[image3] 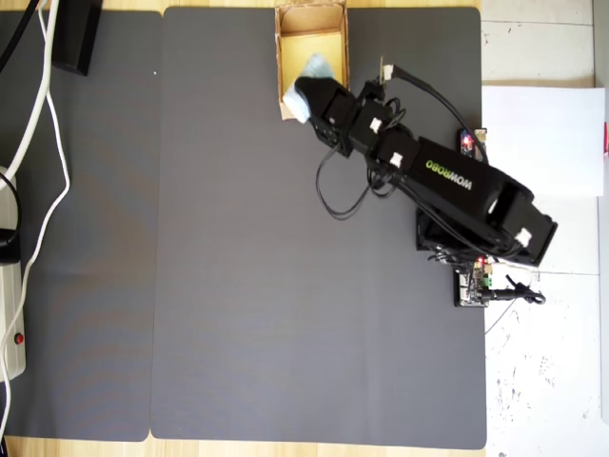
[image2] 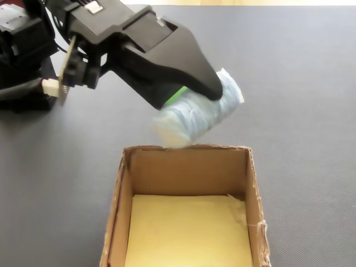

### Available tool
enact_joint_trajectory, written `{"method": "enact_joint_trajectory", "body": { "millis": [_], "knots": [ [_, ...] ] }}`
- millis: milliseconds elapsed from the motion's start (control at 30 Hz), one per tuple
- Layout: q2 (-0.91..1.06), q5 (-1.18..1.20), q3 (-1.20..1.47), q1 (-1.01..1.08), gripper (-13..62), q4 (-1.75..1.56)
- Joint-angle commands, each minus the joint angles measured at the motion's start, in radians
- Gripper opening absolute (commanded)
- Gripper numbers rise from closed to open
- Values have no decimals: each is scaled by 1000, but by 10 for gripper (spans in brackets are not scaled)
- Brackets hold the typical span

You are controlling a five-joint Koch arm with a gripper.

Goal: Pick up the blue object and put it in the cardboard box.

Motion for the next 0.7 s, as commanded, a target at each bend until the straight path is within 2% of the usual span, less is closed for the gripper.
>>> {"method": "enact_joint_trajectory", "body": {
  "millis": [0, 167, 267, 333, 367, 400, 533, 667],
  "knots": [
    [2, -5, -110, 17, 113, -86],
    [-49, -5, -158, 86, 124, -60],
    [-46, -2, -161, 86, 175, -29],
    [-43, -2, -156, 86, 177, -28],
    [-40, 2, -156, 86, 203, -17],
    [-34, 2, -166, 86, 259, 28],
    [-20, 0, -173, 86, 316, 52],
    [6, 0, -163, 86, 324, 57]
  ]
}}
